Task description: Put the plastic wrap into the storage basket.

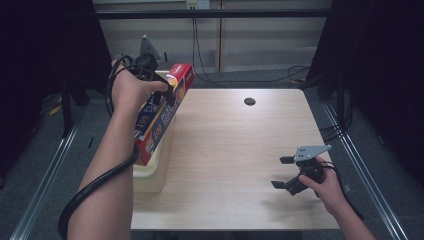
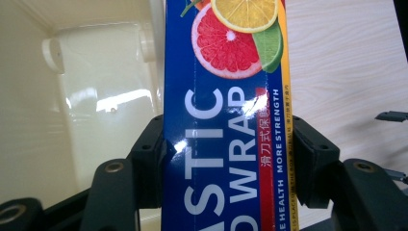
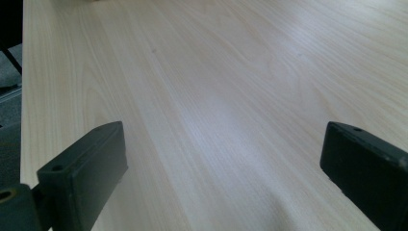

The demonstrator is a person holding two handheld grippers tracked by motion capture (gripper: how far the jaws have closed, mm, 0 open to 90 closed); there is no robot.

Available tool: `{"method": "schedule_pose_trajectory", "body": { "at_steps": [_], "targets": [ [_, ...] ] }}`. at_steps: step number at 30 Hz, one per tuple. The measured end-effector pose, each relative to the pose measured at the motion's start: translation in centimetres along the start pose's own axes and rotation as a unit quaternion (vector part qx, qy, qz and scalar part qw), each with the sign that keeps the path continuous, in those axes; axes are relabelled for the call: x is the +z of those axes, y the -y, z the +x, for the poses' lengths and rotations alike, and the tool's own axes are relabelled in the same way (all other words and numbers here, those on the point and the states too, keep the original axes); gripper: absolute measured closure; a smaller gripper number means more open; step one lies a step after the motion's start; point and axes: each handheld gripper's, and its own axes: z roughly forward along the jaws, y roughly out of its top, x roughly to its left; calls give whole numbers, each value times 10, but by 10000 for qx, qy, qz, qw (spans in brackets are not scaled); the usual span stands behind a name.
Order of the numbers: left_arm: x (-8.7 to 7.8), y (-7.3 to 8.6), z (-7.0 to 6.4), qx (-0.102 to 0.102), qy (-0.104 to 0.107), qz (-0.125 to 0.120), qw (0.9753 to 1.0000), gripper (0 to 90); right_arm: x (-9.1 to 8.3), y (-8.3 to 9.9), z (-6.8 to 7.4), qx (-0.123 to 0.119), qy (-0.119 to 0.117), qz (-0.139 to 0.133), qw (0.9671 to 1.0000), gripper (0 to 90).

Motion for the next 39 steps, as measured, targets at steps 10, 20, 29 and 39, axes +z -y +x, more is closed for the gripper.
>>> {"method": "schedule_pose_trajectory", "body": {
  "at_steps": [10,20,29,39],
  "targets": [
    [-4,5,9,-89,-119,-63,9999,413,1,0,1,-12,-2,23,10000,21],
    [-7,12,24,-232,-245,-84,9994,413,1,0,0,-19,-35,-4,10000,22],
    [-8,17,35,-375,-323,-119,9987,412,2,-1,1,-47,-57,-4,10000,22],
    [-11,21,43,-440,-381,-187,9981,412,2,-2,2,-70,-57,-8,10000,22]
  ]
}}
